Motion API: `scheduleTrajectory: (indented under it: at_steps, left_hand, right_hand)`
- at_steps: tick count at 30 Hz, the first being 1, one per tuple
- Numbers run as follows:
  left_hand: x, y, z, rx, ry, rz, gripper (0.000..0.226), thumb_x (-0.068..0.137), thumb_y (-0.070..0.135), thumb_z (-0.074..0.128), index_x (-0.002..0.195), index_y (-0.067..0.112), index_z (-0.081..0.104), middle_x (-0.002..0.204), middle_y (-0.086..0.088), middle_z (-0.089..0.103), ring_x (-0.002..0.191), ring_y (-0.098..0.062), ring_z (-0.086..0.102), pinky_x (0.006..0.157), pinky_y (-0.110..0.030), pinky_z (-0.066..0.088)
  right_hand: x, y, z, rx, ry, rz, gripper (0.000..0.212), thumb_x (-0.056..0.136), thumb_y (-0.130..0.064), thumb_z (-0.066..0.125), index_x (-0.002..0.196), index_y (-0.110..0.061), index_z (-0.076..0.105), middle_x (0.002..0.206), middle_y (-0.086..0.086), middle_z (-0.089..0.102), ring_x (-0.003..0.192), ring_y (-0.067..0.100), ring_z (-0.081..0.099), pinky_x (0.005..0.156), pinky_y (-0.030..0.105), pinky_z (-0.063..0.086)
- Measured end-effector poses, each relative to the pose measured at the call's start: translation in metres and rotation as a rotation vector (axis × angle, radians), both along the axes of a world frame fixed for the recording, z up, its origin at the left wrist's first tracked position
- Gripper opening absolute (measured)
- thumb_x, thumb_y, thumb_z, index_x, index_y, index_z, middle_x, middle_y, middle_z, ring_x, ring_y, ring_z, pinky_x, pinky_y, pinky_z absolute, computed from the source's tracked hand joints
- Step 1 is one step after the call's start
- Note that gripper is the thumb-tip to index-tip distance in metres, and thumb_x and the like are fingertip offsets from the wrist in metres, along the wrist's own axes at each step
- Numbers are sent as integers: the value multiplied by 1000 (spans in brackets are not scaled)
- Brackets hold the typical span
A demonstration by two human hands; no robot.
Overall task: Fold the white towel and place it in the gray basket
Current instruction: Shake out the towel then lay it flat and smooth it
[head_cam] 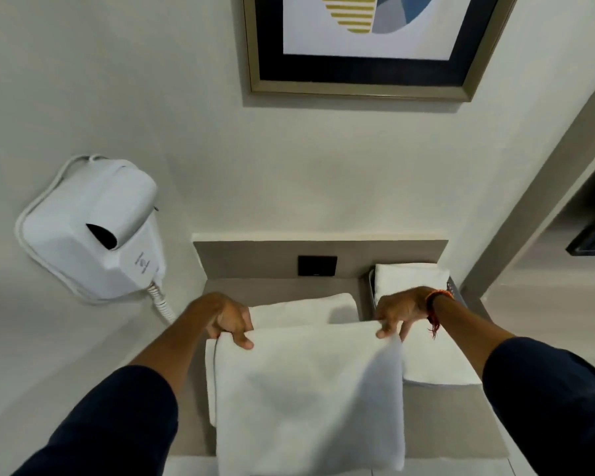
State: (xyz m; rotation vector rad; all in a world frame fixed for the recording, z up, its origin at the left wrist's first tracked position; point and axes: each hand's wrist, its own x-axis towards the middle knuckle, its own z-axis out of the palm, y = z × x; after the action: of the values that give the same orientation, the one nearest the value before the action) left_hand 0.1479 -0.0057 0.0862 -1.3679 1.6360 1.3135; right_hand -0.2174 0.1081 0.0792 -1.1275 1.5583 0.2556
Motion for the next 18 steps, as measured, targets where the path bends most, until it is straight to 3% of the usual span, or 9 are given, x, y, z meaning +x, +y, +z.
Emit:
scheduleTrajectory:
  at_steps: [4,7,9,12,15,18]
  left_hand:
    - [-16,-41,-15,-424,-40,-99,51,92,35,69,133,6,60,137,-11,62,125,-30,58,106,-39,44]
    - [-29,-62,-49,-527,-53,-57,48,96,28,63,139,9,51,145,-12,53,132,-30,51,110,-39,41]
    - [-38,-58,-85,-697,-121,-105,43,97,26,57,137,11,50,146,-12,49,135,-32,46,113,-43,38]
    - [-54,-20,-137,-1013,-185,-168,58,96,40,53,146,14,40,156,-17,34,146,-37,26,118,-57,19]
    - [-69,35,-184,-982,23,-179,67,100,50,40,157,20,22,167,-13,11,154,-33,6,122,-60,2]
    - [-69,81,-219,-941,125,-107,73,98,62,31,159,27,13,168,-5,-1,155,-29,-2,122,-61,0]
  right_hand:
    - [-5,-48,-13,-180,68,-83,17,93,-10,70,77,-15,68,87,1,65,82,15,66,69,27,65]
    - [1,-82,-34,-368,221,-81,13,96,-11,64,87,-3,69,84,7,60,85,26,62,87,44,62]
    - [12,-93,-64,-543,326,-110,24,97,-10,59,116,0,70,113,18,69,108,34,64,101,45,52]
    - [49,-72,-116,-646,358,-215,55,100,-21,56,152,-9,41,155,18,44,140,36,45,114,43,41]
    - [89,-22,-177,-740,462,0,65,104,-40,42,162,-20,20,171,10,16,157,31,19,126,52,19]
    - [115,31,-224,-795,469,136,67,104,-56,26,163,-31,5,172,7,-6,159,30,-5,123,68,0]
